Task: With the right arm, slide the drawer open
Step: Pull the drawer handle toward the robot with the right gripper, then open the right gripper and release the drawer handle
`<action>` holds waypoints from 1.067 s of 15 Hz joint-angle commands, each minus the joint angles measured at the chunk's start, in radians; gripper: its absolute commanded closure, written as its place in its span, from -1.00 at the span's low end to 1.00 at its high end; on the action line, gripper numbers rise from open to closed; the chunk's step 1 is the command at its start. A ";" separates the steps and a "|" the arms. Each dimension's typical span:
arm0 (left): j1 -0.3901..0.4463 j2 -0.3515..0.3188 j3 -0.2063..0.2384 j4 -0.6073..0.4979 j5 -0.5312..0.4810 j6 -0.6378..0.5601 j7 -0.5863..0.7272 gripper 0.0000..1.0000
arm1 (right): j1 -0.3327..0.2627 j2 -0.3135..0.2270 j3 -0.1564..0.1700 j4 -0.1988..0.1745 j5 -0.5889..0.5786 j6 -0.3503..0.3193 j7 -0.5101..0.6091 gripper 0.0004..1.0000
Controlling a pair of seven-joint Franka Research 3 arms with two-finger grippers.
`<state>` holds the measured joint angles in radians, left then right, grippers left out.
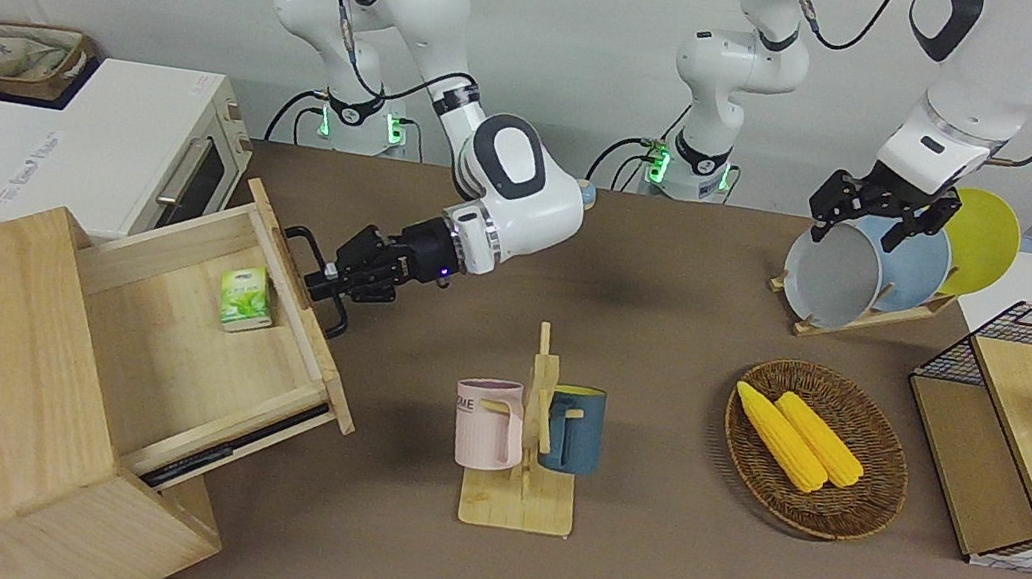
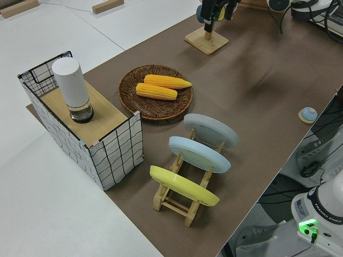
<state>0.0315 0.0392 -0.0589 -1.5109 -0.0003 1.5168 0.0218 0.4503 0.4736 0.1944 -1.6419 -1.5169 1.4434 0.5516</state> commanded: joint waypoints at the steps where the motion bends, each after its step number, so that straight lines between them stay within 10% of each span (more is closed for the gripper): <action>1: 0.005 0.011 -0.007 0.024 0.017 -0.020 0.009 -0.99 | 0.054 -0.013 0.000 0.017 0.020 -0.040 -0.058 1.00; 15: 0.005 0.011 -0.007 0.026 0.017 -0.020 0.009 -0.99 | 0.119 -0.010 0.002 0.019 0.043 -0.112 -0.062 1.00; 16: 0.005 0.011 -0.007 0.024 0.017 -0.020 0.009 -0.99 | 0.119 -0.010 0.002 0.019 0.043 -0.110 -0.059 0.71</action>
<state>0.0315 0.0392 -0.0589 -1.5109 -0.0003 1.5168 0.0218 0.5356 0.4733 0.1971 -1.6412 -1.4784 1.3716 0.5517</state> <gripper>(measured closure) 0.004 0.824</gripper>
